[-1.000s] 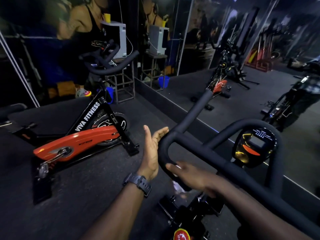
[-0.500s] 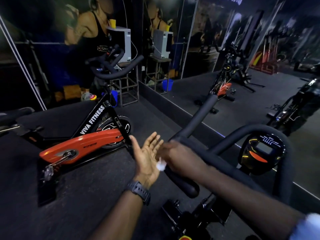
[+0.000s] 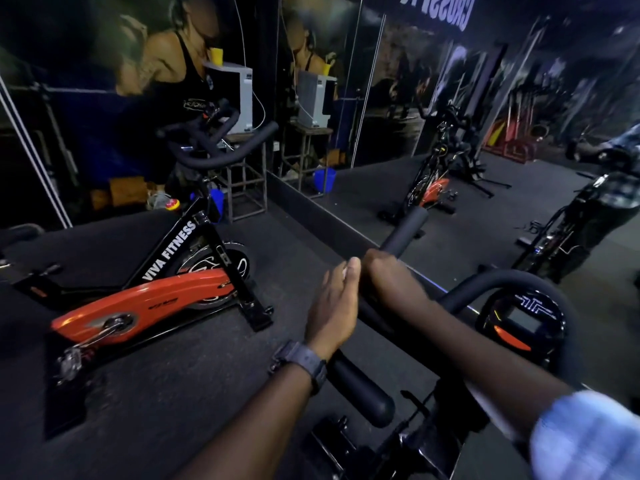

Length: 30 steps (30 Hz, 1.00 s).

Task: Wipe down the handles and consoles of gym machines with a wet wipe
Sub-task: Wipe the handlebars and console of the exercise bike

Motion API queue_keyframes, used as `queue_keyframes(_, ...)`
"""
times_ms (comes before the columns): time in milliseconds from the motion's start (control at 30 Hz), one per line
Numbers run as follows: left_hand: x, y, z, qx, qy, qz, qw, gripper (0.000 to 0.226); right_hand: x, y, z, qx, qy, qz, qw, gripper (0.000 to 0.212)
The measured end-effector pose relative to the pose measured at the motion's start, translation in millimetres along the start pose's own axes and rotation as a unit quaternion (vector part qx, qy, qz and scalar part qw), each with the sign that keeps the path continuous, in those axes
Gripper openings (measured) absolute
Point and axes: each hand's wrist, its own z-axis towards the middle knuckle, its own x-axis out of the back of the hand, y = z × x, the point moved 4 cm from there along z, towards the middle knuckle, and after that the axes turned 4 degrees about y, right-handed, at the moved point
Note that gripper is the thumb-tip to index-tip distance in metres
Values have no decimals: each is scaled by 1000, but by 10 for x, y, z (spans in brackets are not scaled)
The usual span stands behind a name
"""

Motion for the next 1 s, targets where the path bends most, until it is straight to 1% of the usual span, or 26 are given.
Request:
queue_keyframes(67,-115,10,108,-49,-50,16,997,73,165,350,227,-58,41,-37,997,10)
queue_keyframes(133,-203,10,160,-76,-89,33,993,89,374,657,484,-120,93,-85,985,16)
queue_keyframes(200,-231,8,203,-95,-98,41,990,100,496,880,615,-194,139,-70,969,17)
queue_keyframes(233,-231,-9,222,-103,-94,37,990,100,481,878,616,-210,144,-65,965,13)
queue_keyframes(267,-226,-21,228,-111,-91,31,989,97,416,769,556,-205,129,-65,968,11)
queue_keyframes(333,-202,-44,229,-126,-80,11,989,88,132,376,309,-142,72,-43,986,9)
queue_keyframes(367,-183,-52,225,-128,-71,1,989,85,10,175,149,-104,48,-11,993,8)
queue_keyframes(400,-167,-59,227,-123,-61,-9,990,82,-53,106,68,-88,32,8,996,8)
queue_keyframes(433,-157,-62,226,-120,-54,-18,991,79,-67,176,88,-94,43,12,995,8)
queue_keyframes(500,-142,-47,217,-123,-50,-23,991,76,49,518,297,-183,92,44,978,13)
queue_keyframes(567,-144,-47,195,-123,-53,-12,991,77,235,863,492,-274,177,85,941,21)
queue_keyframes(633,-148,-66,189,-119,-59,-1,991,80,319,956,586,-343,259,96,898,23)
queue_keyframes(667,-151,-76,199,-120,-59,2,991,83,305,933,606,-385,288,126,868,23)
queue_keyframes(700,-151,-76,204,-121,-59,4,991,84,287,892,609,-424,314,164,834,24)
queue_keyframes(767,-144,-74,203,-119,-58,4,991,81,224,894,560,-498,360,243,750,25)
queue_keyframes(800,-140,-65,192,-118,-57,2,991,80,220,929,518,-527,370,275,714,25)
queue_keyframes(867,-121,-61,182,-116,-57,2,992,77,94,983,448,-576,350,391,627,25)
queue_keyframes(933,-121,-45,187,-122,-57,7,991,75,-167,878,403,-581,269,583,501,27)
queue_keyframes(967,-121,-38,193,-124,-57,9,991,75,-302,808,385,-578,234,650,434,30)
queue_keyframes(1000,-122,-32,196,-124,-57,8,991,74,-437,746,365,-586,204,681,388,31)
